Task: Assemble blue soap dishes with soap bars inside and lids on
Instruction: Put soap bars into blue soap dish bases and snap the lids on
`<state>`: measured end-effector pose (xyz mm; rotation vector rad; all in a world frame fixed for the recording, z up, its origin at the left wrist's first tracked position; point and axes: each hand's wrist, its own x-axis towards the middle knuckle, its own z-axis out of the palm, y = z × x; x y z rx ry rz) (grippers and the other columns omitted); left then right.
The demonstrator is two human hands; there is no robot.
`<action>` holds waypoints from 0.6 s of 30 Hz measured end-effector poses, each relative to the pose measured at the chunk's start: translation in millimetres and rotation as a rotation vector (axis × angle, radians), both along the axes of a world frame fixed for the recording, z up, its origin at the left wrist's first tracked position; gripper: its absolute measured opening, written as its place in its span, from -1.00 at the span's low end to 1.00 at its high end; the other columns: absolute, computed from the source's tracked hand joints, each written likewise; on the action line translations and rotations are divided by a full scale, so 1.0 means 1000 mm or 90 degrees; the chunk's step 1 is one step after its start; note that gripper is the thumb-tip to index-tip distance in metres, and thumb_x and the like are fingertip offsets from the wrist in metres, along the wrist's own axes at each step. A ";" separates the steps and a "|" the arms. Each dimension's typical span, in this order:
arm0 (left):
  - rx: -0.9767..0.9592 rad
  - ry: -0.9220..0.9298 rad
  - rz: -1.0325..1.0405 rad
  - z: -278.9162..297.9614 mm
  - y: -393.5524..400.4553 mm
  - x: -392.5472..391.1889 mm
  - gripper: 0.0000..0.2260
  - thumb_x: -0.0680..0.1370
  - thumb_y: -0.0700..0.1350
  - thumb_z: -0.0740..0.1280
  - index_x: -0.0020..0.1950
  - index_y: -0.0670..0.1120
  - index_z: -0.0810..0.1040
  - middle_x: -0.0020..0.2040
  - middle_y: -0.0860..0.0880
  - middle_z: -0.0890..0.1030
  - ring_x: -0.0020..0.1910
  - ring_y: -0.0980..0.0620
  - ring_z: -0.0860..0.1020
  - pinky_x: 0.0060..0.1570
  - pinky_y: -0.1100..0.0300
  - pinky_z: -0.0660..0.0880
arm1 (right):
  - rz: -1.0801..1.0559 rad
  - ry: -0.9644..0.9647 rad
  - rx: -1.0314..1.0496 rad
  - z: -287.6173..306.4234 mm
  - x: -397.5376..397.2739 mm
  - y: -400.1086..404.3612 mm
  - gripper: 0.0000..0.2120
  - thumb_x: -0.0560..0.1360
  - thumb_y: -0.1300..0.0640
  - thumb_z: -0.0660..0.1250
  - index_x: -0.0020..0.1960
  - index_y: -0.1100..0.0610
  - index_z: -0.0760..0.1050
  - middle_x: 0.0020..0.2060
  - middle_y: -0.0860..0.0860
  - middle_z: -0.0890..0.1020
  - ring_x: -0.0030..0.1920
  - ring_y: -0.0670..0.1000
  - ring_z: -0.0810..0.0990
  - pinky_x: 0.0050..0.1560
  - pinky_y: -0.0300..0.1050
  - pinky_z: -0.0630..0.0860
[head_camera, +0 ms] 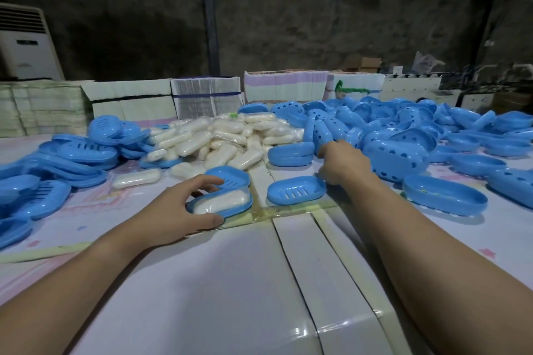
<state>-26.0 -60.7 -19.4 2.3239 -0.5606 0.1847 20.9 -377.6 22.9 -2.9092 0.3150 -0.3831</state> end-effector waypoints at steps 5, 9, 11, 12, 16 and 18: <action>0.007 -0.024 0.066 -0.004 0.000 0.006 -0.50 0.43 0.08 0.55 0.28 0.31 0.43 0.18 0.19 0.53 0.08 0.28 0.50 -0.09 0.45 0.39 | 0.055 -0.049 0.040 0.001 -0.002 0.011 -0.59 0.45 0.23 0.28 0.25 -0.07 0.52 0.04 0.04 0.56 0.01 0.14 0.54 -0.13 -0.04 0.49; 0.012 -0.018 0.085 -0.003 0.000 0.006 -0.46 0.43 0.12 0.54 0.32 0.31 0.38 0.18 0.12 0.53 0.07 0.26 0.50 -0.10 0.45 0.38 | 0.247 -0.181 0.226 0.007 -0.006 0.032 -0.57 0.42 0.31 0.29 0.17 -0.09 0.58 -0.10 -0.08 0.57 -0.11 -0.04 0.53 -0.17 -0.17 0.49; 0.009 -0.015 0.086 -0.004 0.001 0.006 -0.43 0.41 0.12 0.55 0.33 0.31 0.36 0.20 0.11 0.53 0.08 0.27 0.49 -0.08 0.46 0.37 | 0.379 -0.210 0.429 0.012 -0.017 0.047 -0.54 0.41 0.40 0.28 0.07 -0.11 0.61 -0.17 -0.10 0.51 -0.24 -0.13 0.49 -0.26 -0.28 0.46; 0.007 -0.015 0.085 -0.004 0.002 0.006 -0.41 0.41 0.12 0.55 0.34 0.31 0.35 0.20 0.11 0.52 0.08 0.28 0.49 -0.08 0.47 0.37 | 0.432 -0.206 0.542 0.014 -0.022 0.053 -0.50 0.40 0.45 0.26 0.04 -0.11 0.63 -0.17 -0.07 0.51 -0.26 -0.14 0.48 -0.26 -0.29 0.47; -0.008 -0.016 0.069 -0.005 0.002 0.006 -0.37 0.39 0.10 0.58 0.33 0.34 0.33 0.15 0.20 0.51 0.10 0.37 0.47 -0.09 0.51 0.37 | 0.562 -0.074 0.975 0.011 -0.031 0.074 -0.37 0.39 0.58 0.11 0.10 -0.03 0.63 -0.09 0.08 0.54 -0.18 -0.01 0.53 -0.23 -0.16 0.50; -0.013 -0.011 0.055 -0.006 0.002 0.005 -0.36 0.38 0.10 0.59 0.31 0.37 0.30 0.14 0.26 0.49 0.10 0.40 0.47 -0.09 0.51 0.39 | 0.583 0.004 1.116 0.006 -0.031 0.084 -0.35 0.41 0.59 0.06 0.15 -0.02 0.61 -0.11 0.12 0.56 -0.20 0.01 0.54 -0.16 -0.13 0.53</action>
